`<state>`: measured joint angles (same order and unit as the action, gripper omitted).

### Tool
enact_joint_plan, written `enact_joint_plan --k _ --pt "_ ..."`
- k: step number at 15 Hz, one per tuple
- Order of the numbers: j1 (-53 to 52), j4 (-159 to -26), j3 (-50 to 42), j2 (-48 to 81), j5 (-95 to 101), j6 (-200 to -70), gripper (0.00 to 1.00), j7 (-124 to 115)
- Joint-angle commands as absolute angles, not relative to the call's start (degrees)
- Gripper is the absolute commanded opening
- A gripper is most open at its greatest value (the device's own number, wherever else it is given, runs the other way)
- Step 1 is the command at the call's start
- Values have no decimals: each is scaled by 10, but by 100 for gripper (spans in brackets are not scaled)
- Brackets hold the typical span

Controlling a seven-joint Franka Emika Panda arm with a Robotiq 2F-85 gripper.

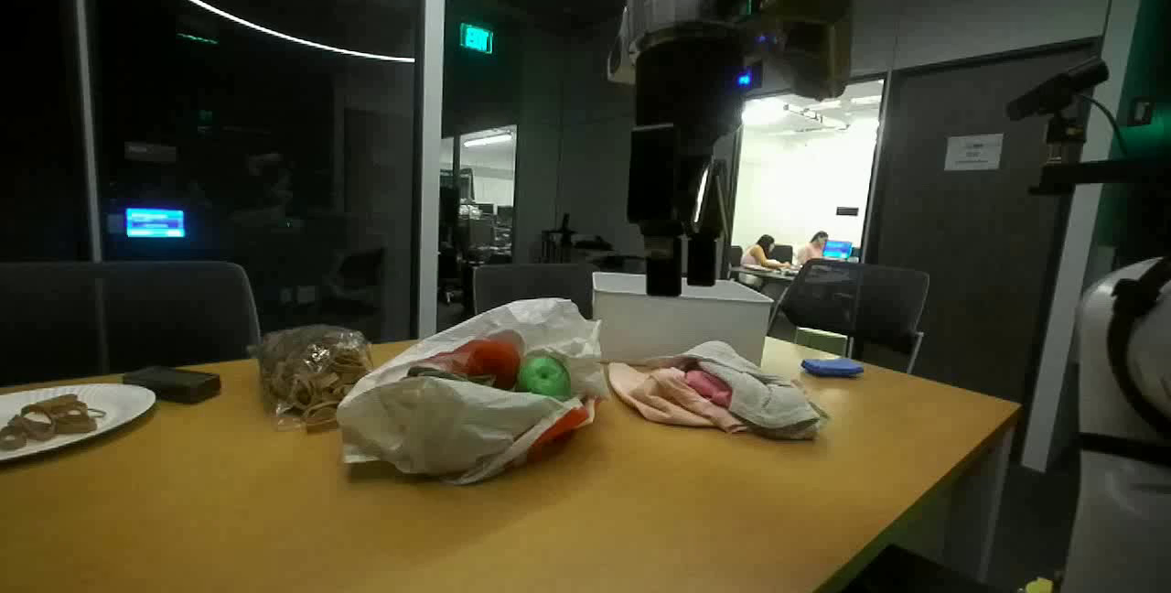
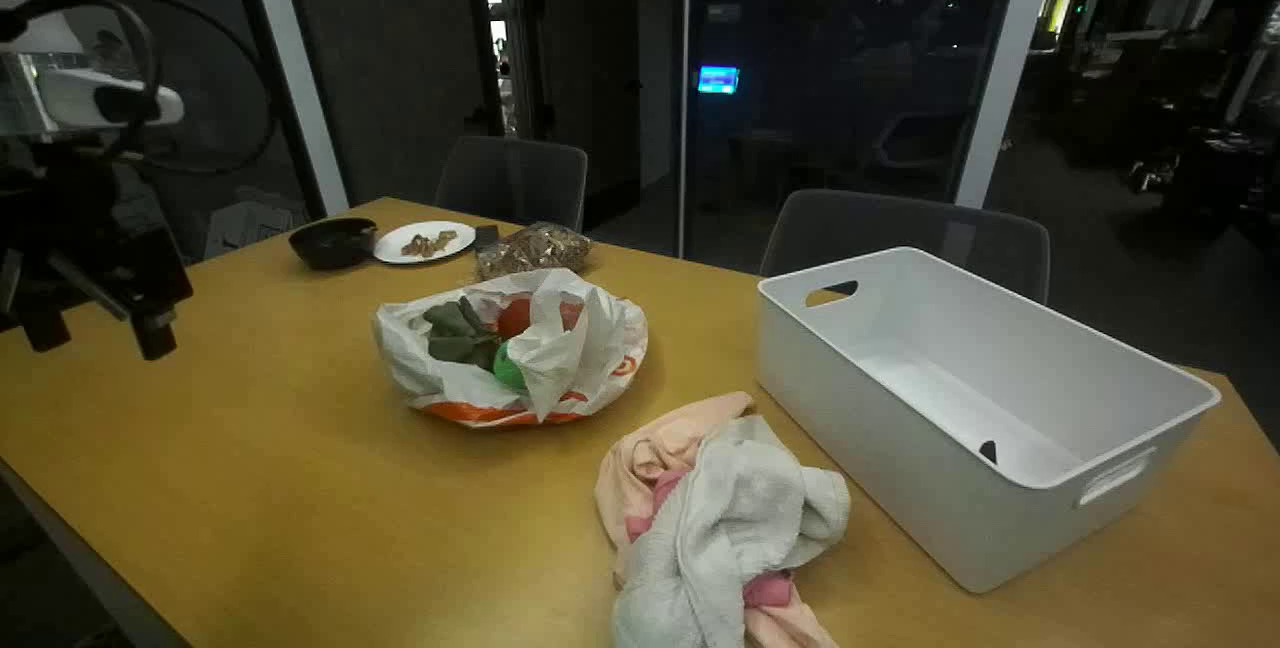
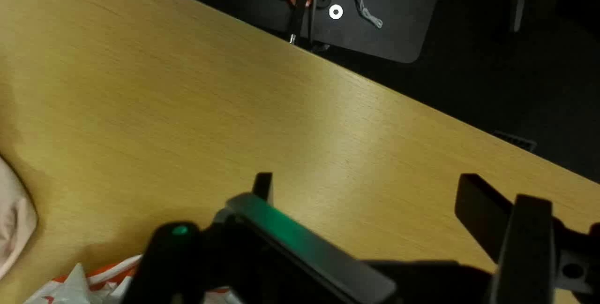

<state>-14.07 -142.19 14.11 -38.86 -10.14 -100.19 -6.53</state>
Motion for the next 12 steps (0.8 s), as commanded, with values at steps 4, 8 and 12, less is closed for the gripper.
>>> enact_joint_plan --k 4,8,12 --pt "-139 -1414 142 -391 -102 -1001 100 -65" --pt "-139 -1414 142 -391 -102 -1001 100 -65" --pt "-130 -1367 148 -316 -84 -1022 100 -53"
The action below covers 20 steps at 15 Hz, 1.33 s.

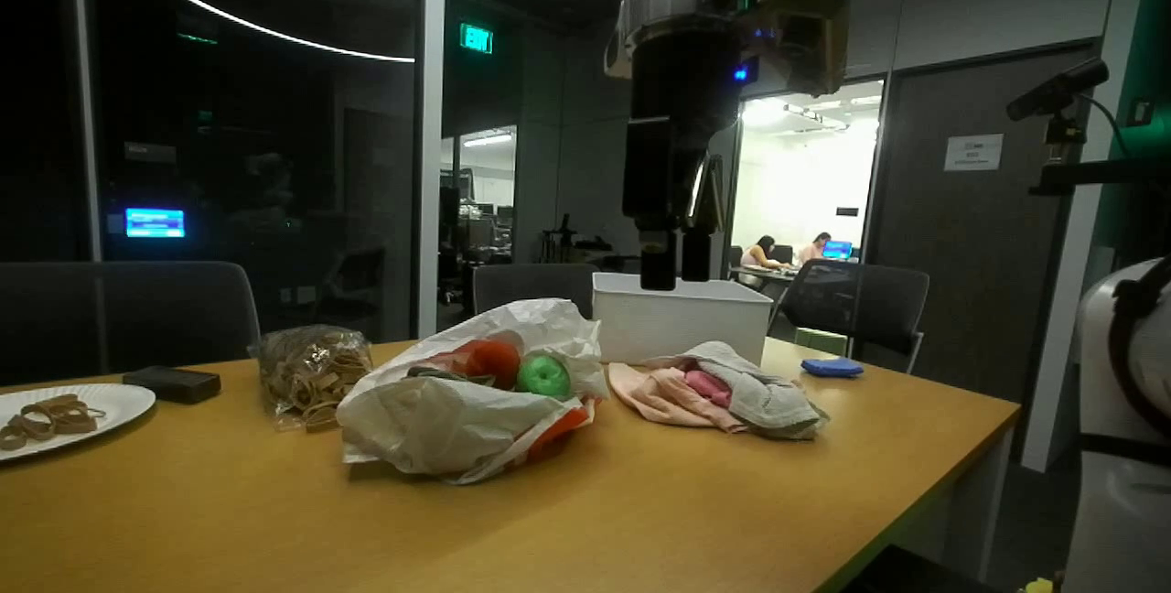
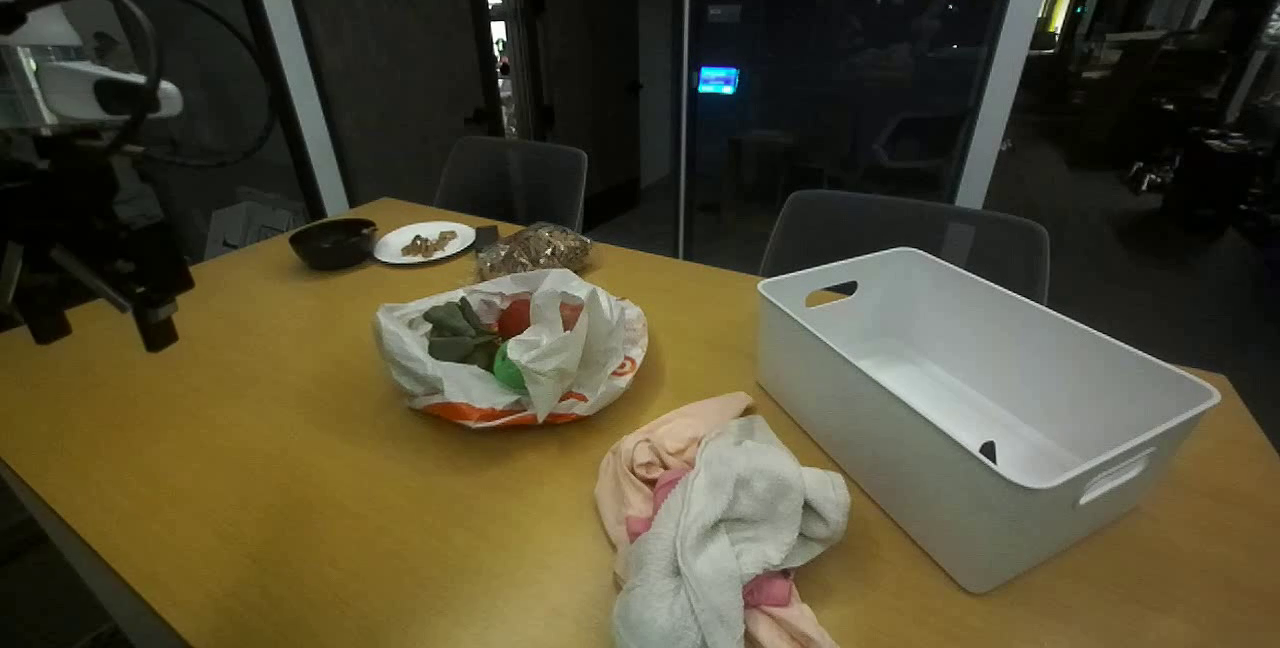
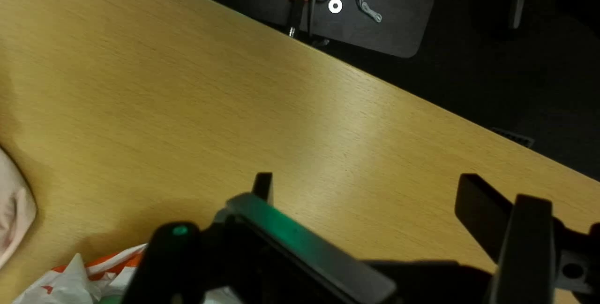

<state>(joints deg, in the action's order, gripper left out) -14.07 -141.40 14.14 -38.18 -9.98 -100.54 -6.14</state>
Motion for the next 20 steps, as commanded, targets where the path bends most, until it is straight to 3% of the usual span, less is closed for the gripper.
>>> enact_joint_plan --k 1,11,20 --pt "-123 -1347 149 -289 -68 -1029 100 -53" --pt "-77 -1131 120 -26 71 -1089 100 -68" --pt "-78 -1139 99 18 61 -1148 100 -67"
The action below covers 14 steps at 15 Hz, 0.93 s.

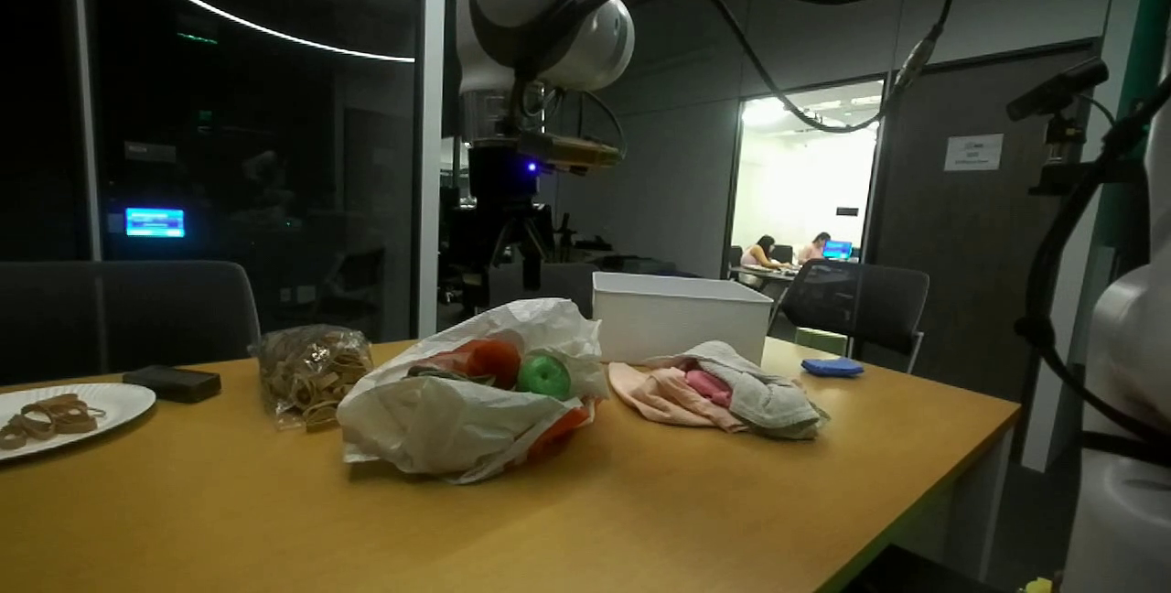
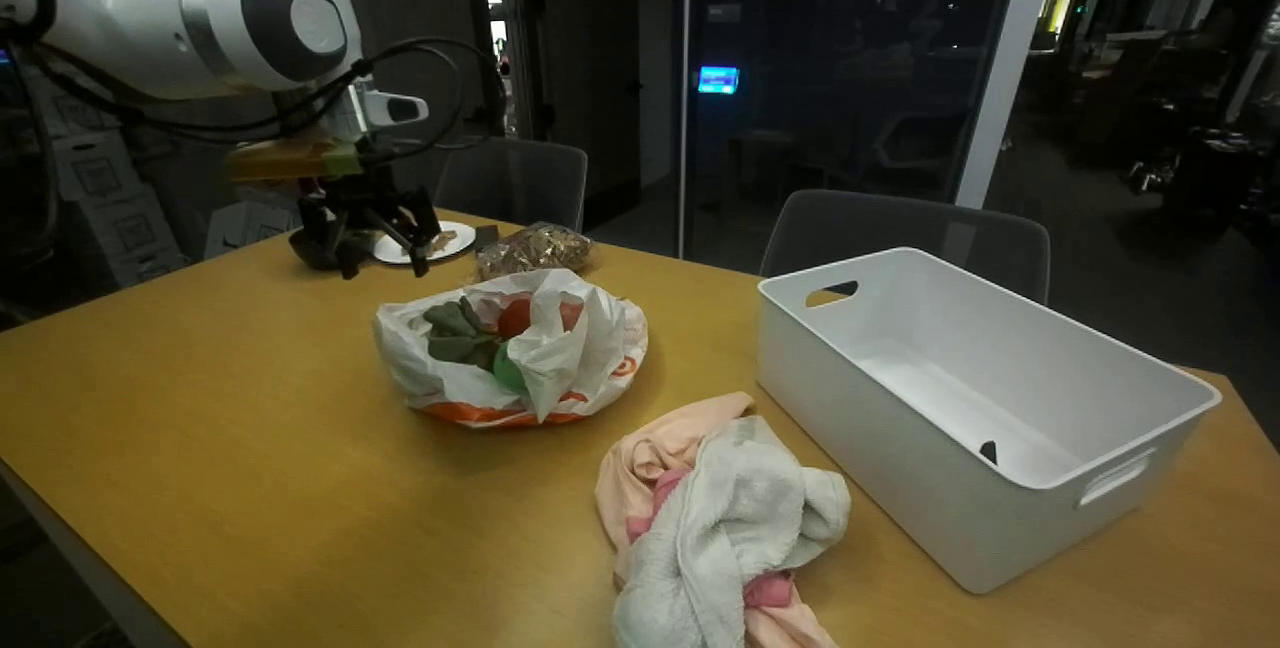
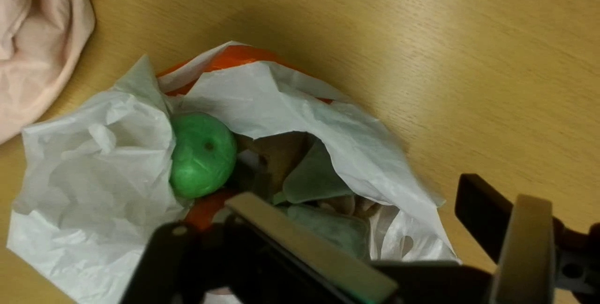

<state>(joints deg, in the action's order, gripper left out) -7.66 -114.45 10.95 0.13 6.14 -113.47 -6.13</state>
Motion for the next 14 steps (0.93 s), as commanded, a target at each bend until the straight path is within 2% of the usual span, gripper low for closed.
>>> enact_joint_plan --k 1,14 --pt "-75 -1138 94 28 69 -1160 100 -66" --pt "-50 -1077 48 159 43 -1289 100 -30"
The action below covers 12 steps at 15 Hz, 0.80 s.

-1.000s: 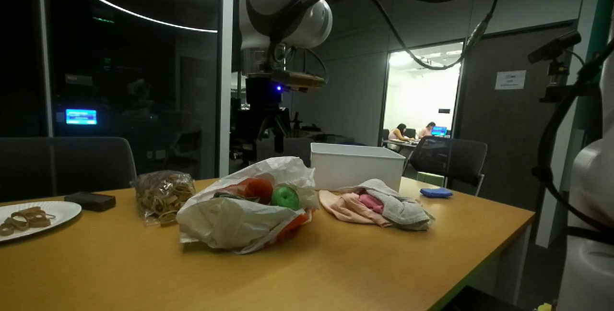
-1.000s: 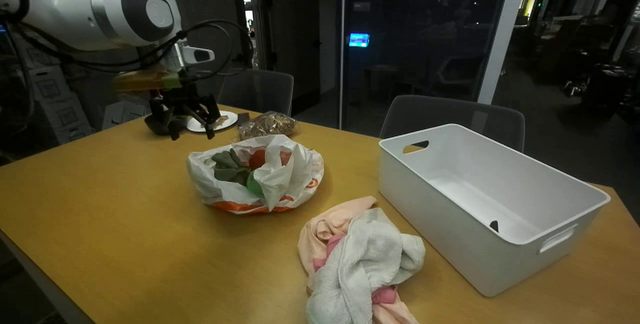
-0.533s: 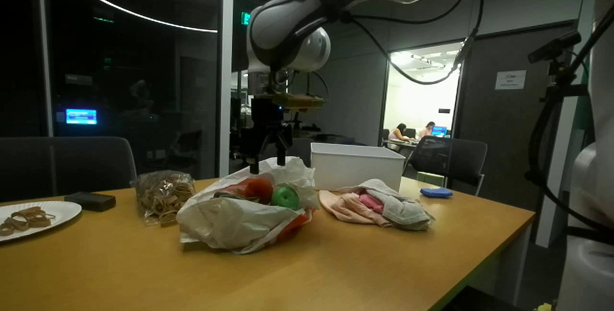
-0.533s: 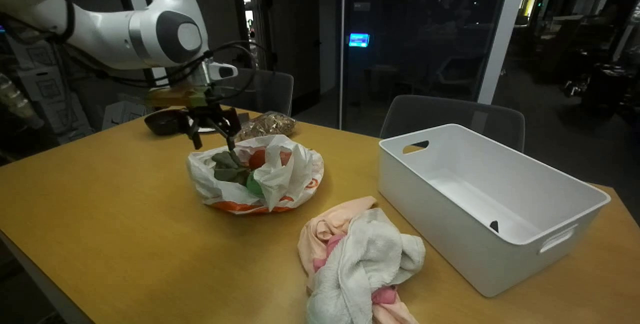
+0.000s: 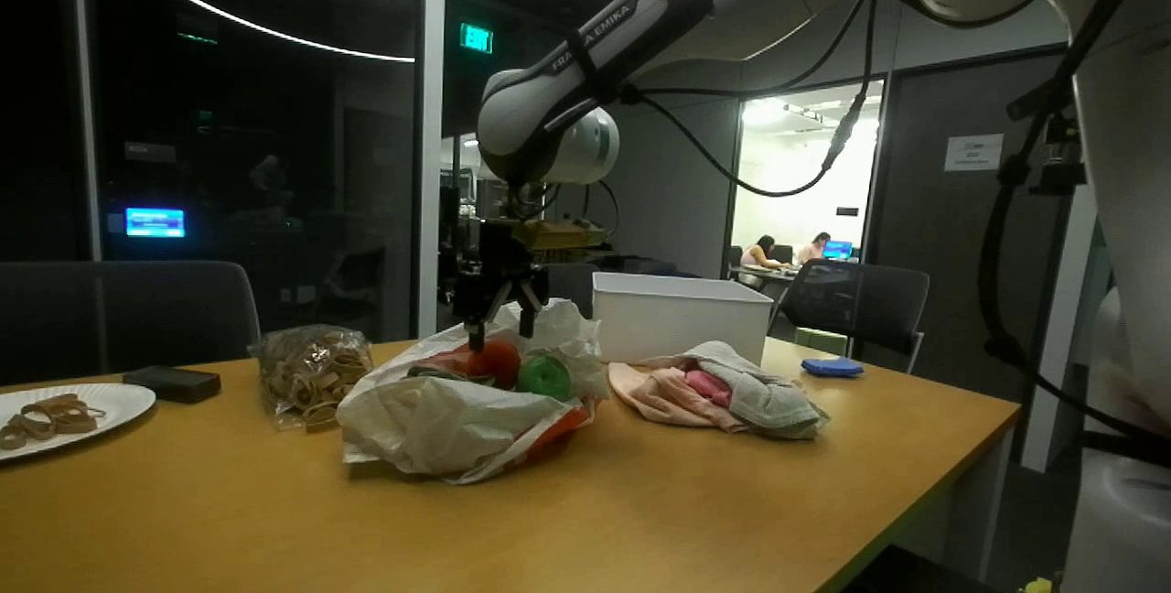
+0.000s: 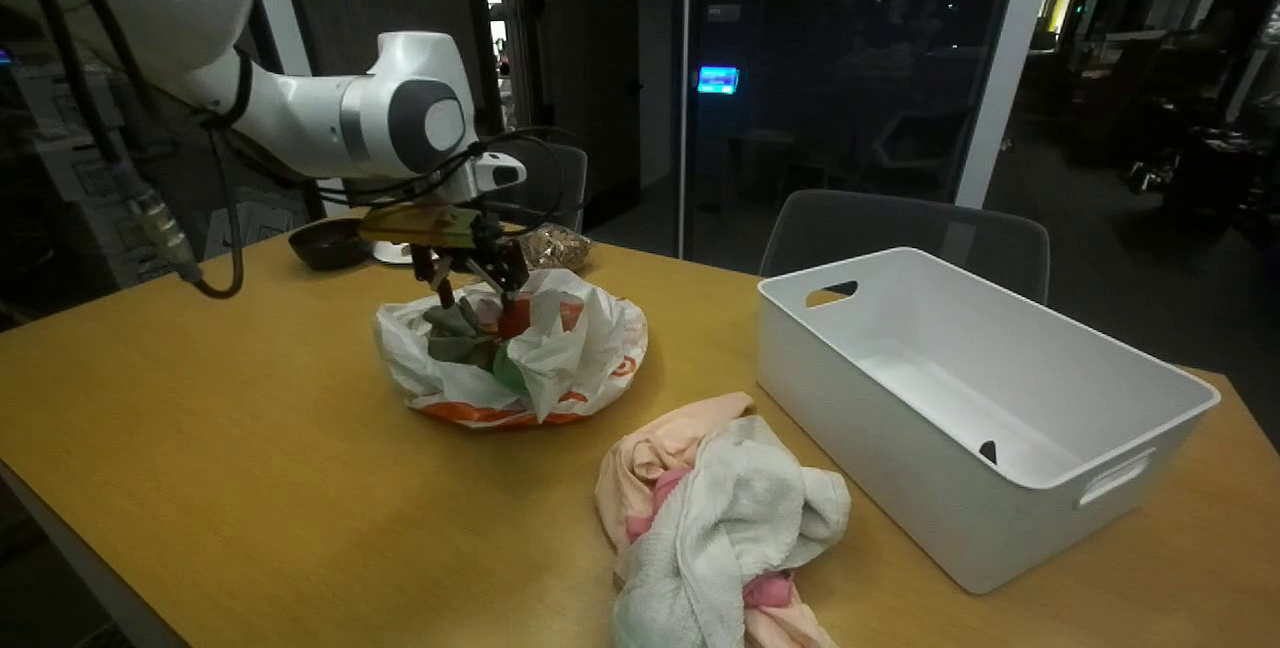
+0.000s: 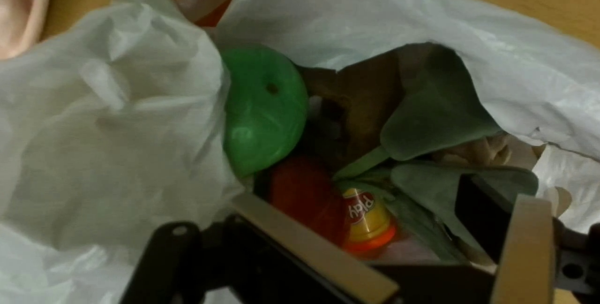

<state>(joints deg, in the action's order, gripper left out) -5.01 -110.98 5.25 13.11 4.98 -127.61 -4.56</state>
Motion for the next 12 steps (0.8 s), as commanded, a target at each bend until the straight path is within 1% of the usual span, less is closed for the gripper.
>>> enact_joint_plan --k 1,9,10,11,12 --pt "-50 -1069 46 168 44 -1289 100 -30" --pt "-35 -1010 33 225 33 -1274 100 -22" --pt "-33 -1007 33 228 31 -1270 76 -20" --pt "-31 -1001 33 233 26 -1267 74 -19" --pt "-29 -1000 34 235 20 -1266 66 -17"
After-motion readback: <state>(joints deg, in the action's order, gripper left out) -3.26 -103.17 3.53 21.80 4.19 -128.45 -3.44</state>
